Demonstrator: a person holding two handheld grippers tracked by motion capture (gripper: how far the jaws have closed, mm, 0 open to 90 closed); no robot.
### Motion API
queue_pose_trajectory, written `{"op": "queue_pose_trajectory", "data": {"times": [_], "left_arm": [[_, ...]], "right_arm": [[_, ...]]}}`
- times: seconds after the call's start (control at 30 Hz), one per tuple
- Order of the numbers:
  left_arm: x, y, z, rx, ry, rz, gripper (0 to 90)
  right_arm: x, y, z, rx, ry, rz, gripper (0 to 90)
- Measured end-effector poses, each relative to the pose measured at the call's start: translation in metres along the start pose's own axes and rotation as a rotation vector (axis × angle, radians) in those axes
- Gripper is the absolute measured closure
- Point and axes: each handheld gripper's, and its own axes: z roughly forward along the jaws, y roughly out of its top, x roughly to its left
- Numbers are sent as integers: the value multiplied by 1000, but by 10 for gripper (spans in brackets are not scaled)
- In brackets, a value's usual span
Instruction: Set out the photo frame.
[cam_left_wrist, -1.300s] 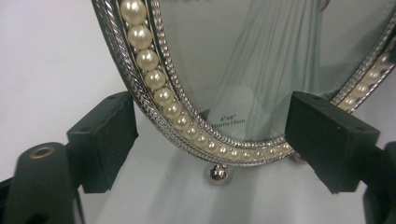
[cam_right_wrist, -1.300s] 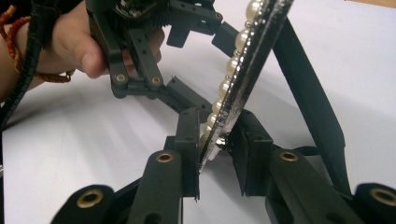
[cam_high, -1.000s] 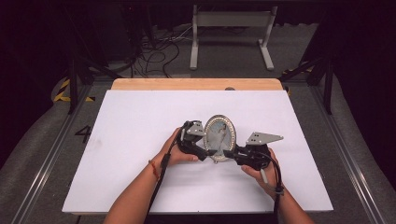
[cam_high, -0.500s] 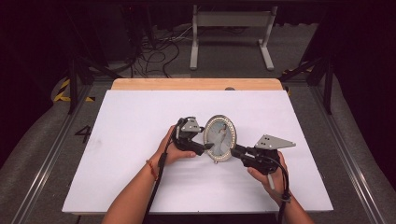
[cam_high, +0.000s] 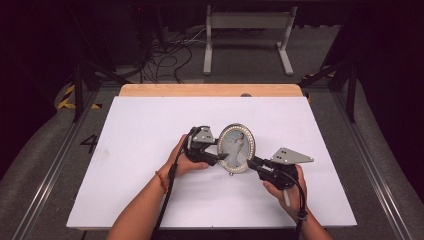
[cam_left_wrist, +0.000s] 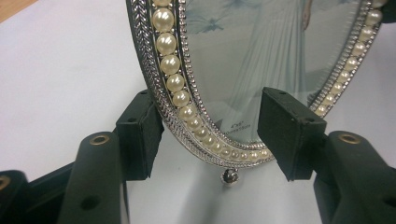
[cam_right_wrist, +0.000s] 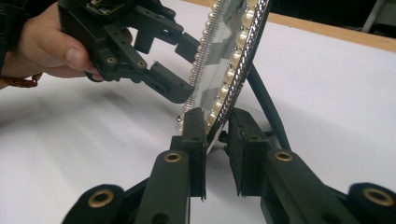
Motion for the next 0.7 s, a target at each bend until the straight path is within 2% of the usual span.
{"op": "queue_pose_trajectory", "data": {"times": [0.07,0.17,0.47,0.53,0.7], "left_arm": [[-1,-1,-3,0,-3,-10,410],[-1,-3,-6,0,-13,-33,410],[-5,-6,-17,18,-9,-37,438],[-9,-7,-19,24,12,-21,456],[-16,-12,-25,37,42,-12,493]], "right_arm": [[-2,-1,0,-4,4,15,775],[-2,0,2,-4,-3,9,770],[-5,3,9,2,-20,13,761],[-7,3,12,-1,-18,35,767],[-12,5,15,-8,-10,48,762]]}}
